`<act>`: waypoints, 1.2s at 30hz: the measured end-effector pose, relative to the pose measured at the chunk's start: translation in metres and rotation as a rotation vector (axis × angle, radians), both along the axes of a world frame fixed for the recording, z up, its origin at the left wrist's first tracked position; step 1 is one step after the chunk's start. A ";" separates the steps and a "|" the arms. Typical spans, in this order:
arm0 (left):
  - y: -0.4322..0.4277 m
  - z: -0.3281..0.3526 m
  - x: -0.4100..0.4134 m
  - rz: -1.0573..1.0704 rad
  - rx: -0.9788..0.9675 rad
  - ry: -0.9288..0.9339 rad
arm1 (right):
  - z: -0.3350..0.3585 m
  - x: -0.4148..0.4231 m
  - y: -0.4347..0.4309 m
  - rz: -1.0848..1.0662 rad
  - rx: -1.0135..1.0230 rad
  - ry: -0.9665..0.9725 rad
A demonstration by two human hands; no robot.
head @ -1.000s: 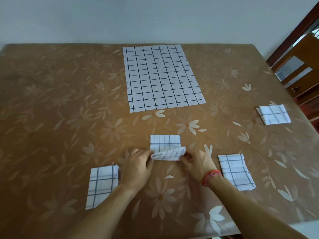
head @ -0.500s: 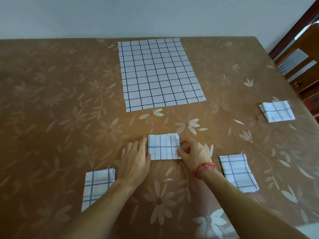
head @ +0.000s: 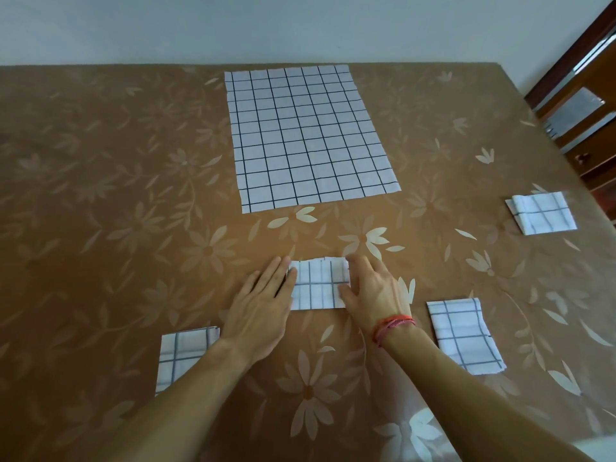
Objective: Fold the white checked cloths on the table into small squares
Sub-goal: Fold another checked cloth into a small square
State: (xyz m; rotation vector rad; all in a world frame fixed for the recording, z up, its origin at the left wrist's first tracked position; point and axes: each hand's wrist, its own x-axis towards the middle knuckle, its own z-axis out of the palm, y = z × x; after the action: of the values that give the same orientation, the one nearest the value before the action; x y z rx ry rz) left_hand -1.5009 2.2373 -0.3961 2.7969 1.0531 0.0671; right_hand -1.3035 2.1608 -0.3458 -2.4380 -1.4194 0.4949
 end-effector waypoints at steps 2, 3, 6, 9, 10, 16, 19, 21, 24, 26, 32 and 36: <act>0.000 -0.001 0.000 -0.001 0.005 0.010 | 0.000 -0.012 0.005 0.165 0.199 -0.165; 0.000 -0.001 0.001 0.002 0.002 0.015 | -0.001 -0.021 0.009 0.276 0.261 -0.211; -0.001 0.000 0.001 0.000 -0.013 0.035 | -0.019 -0.042 0.021 0.569 0.189 -0.229; -0.001 -0.001 -0.001 -0.020 -0.021 0.038 | -0.037 -0.047 0.026 0.596 0.070 -0.216; 0.000 -0.002 -0.002 -0.025 -0.019 0.032 | -0.040 -0.046 0.025 0.586 0.049 -0.224; 0.003 -0.003 -0.004 -0.046 -0.030 0.013 | -0.046 -0.042 0.023 0.580 0.002 -0.280; 0.002 -0.005 -0.004 -0.048 -0.025 0.016 | -0.046 -0.042 0.022 0.579 -0.008 -0.294; 0.003 -0.005 -0.004 -0.048 -0.024 0.021 | -0.047 -0.042 0.022 0.581 -0.017 -0.297; 0.002 -0.003 -0.003 -0.049 -0.026 0.046 | -0.048 -0.039 0.022 0.579 -0.040 -0.280; 0.002 0.000 -0.002 -0.049 -0.032 0.064 | -0.045 -0.029 0.016 0.582 -0.066 -0.288; 0.000 0.003 0.000 -0.017 -0.097 0.063 | -0.031 0.016 -0.013 0.525 -0.143 -0.306; -0.001 0.011 0.002 -0.015 -0.148 0.068 | -0.031 0.011 -0.011 0.519 -0.156 -0.288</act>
State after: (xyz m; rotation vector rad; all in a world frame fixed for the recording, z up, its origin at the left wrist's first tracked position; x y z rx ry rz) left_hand -1.4989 2.2367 -0.3847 2.6910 1.0074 -0.1036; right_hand -1.2921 2.1501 -0.3764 -2.3082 -2.2332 0.3776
